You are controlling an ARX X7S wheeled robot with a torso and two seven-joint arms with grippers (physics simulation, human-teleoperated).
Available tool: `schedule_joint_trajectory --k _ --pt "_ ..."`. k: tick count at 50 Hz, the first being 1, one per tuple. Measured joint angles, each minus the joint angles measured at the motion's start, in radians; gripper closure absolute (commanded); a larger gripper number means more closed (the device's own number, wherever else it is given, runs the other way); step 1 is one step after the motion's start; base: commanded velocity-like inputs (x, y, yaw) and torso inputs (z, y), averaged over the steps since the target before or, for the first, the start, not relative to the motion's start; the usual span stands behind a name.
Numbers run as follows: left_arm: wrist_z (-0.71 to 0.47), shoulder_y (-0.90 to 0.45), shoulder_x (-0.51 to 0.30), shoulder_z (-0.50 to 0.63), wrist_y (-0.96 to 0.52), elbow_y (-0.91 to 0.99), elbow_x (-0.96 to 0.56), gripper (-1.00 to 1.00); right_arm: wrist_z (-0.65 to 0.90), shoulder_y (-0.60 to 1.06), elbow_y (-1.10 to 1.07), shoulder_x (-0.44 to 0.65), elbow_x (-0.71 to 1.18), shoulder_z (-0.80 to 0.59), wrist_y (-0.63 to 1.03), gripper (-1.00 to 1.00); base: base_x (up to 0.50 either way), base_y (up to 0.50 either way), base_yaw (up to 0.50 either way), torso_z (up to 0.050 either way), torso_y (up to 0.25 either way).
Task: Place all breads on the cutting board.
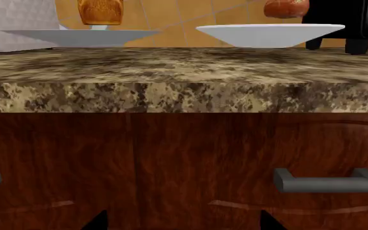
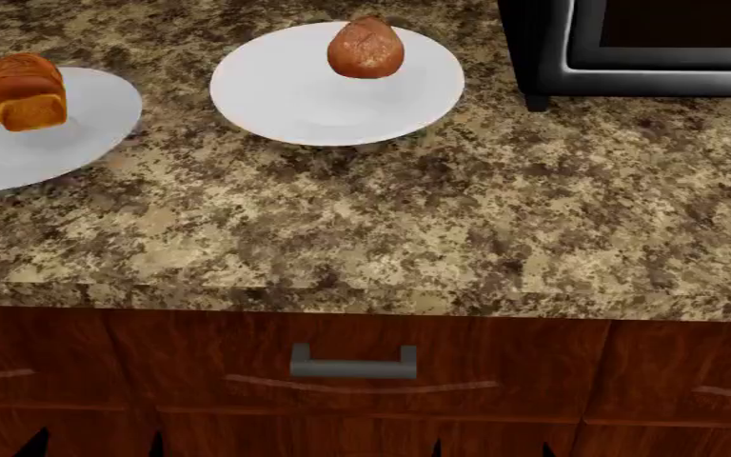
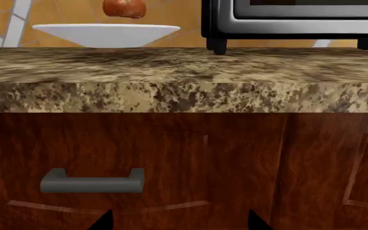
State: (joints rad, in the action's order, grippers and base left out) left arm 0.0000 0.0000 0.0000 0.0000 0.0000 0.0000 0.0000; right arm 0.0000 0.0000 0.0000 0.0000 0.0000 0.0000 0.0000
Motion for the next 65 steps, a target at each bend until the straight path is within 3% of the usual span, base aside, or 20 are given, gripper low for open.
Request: schedule_joint_trajectory --k 15,65 --pt "-0.045 0.0 -0.034 0.03 0.015 0.005 -0.057 -1.0 0.039 0.005 0.01 0.029 0.021 -0.037 -0.012 -1.0 0.0 0.0 0.0 0.0 0.0" --pt "-0.114 0.01 -0.111 0.12 0.045 0.016 -0.105 -1.0 0.131 0.009 0.03 0.101 0.061 -0.133 -0.041 -1.0 0.0 0.0 0.0 0.05 0.0"
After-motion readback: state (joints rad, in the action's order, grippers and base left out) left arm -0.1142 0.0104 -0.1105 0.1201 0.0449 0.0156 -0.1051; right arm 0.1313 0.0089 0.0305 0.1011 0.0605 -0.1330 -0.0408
